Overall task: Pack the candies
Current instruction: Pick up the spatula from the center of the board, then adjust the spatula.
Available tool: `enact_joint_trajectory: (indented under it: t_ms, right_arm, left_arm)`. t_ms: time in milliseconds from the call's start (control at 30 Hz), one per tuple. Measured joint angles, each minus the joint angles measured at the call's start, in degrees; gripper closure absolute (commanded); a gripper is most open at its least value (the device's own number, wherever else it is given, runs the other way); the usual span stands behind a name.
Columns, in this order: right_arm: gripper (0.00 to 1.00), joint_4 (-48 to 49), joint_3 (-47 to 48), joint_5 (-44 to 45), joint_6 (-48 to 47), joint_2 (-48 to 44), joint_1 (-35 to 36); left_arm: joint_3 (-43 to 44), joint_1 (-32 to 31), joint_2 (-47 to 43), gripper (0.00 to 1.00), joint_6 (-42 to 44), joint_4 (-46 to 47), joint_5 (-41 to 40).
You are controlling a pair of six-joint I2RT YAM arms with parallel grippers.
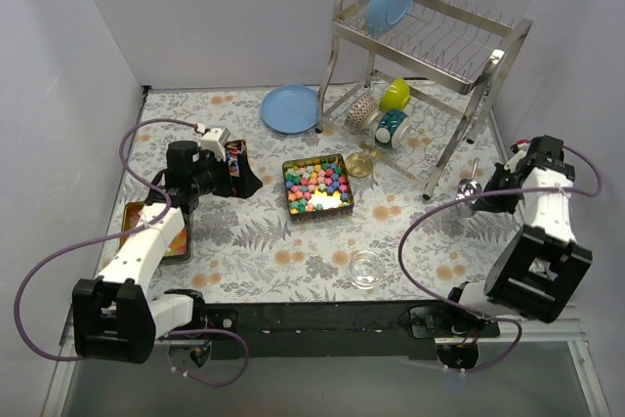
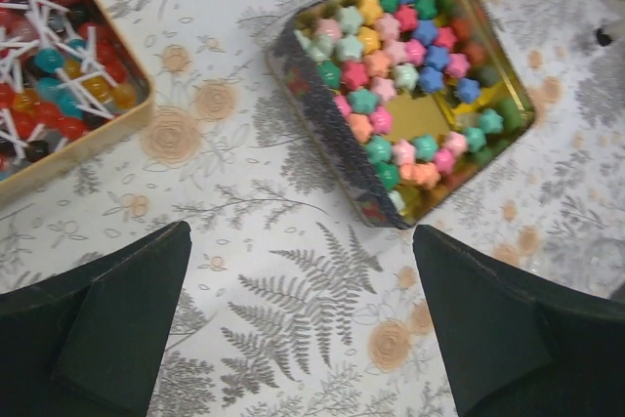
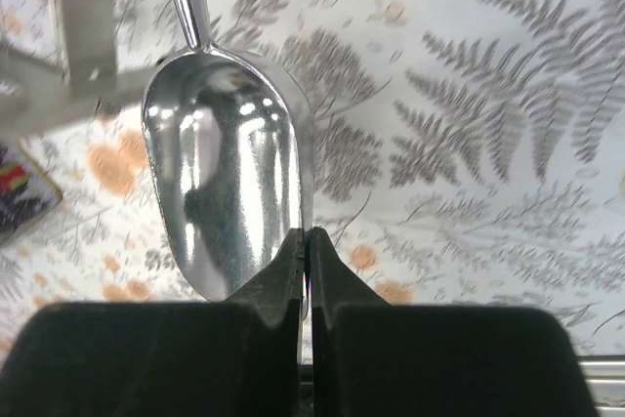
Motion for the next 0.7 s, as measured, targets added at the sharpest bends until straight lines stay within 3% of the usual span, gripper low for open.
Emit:
enact_joint_trajectory:
  t_ms: [300,433,567,700]
  right_arm:
    - [0.99,-5.77,-16.70,-12.24,0.13,-19.52,1.29]
    - [0.99,-6.82,-18.23,-19.71,0.22,-25.51,5.77]
    - [0.99,-6.43,-18.78,-26.99,0.33,-28.13,10.69]
    - [0.99,-6.69,-18.78,-30.01,0.31,-28.26,14.97]
  left_arm:
    - [-3.19,-0.42,-12.04,0.02,-1.29,-4.63,8.31]
    - [-3.19,-0.92,-13.18,0.03,-1.01,-6.58,12.44]
    - [-3.32,-4.02,-11.15,0.11,-3.80,-4.76,15.58]
    - [-3.85,-8.74,-7.41,0.29,-7.58,-2.23,15.76]
